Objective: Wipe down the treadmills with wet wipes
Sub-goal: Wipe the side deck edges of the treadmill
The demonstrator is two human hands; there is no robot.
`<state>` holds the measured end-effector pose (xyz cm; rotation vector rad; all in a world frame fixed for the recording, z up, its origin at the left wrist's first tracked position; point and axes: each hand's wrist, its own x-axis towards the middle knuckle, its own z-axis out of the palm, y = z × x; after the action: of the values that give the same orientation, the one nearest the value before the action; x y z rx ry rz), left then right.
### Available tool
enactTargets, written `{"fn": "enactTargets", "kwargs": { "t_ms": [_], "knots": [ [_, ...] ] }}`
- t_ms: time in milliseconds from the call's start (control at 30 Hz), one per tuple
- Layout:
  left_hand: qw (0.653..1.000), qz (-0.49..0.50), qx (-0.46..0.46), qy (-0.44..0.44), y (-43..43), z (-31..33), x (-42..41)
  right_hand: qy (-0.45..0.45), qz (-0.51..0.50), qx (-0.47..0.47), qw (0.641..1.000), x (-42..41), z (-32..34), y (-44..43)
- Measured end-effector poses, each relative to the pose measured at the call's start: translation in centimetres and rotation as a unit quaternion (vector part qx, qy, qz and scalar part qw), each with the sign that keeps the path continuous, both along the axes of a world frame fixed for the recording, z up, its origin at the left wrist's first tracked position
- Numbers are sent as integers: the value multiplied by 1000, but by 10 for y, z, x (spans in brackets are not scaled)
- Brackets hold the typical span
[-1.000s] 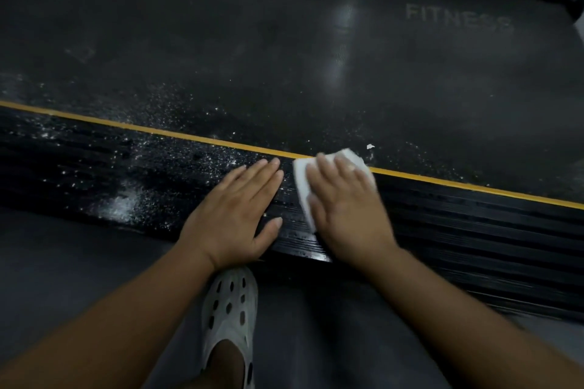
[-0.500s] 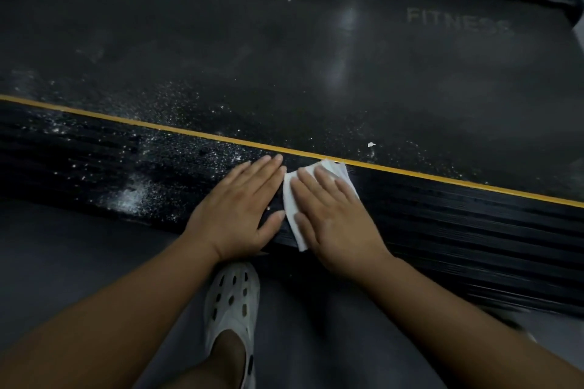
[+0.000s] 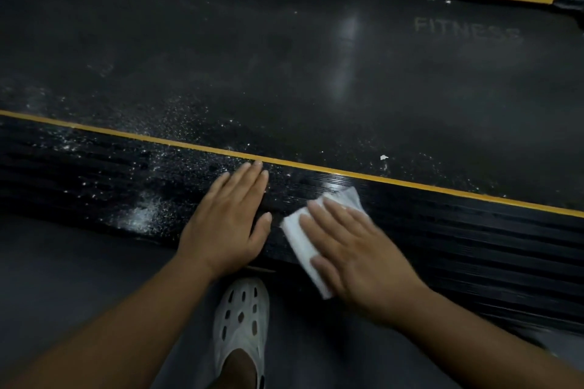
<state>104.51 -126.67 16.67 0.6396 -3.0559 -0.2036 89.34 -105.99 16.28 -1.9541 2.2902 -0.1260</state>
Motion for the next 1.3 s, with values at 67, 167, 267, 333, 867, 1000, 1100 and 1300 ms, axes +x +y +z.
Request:
{"fn": "enactTargets", "kwargs": {
  "t_ms": [67, 167, 267, 333, 867, 1000, 1100, 1300],
  "knots": [
    [1000, 6, -4, 5, 0, 1, 0, 10, -68, 1, 998, -28, 1, -4],
    [1000, 1, -1, 4, 0, 0, -1, -17, -166, 23, 986, -28, 4, -51],
    [1000, -1, -5, -2, -1, 2, -2, -23, -73, 7, 997, 14, 10, -47],
    [1000, 0, -1, -3, -2, 1, -2, -21, 2, 23, 1000, 21, 10, -12],
    [1000, 4, 6, -1, 0, 1, -2, -20, -198, 26, 980, -15, 1, -15],
    [1000, 2, -7, -5, 0, 3, -2, -45, -150, 16, 987, 31, 7, -58],
    [1000, 1, -2, -5, -1, 3, -2, -25, -91, 5, 995, 34, 1, -10],
    [1000, 0, 3, -7, 0, 2, -2, -23, -265, 35, 963, -3, 3, -34]
  ]
}}
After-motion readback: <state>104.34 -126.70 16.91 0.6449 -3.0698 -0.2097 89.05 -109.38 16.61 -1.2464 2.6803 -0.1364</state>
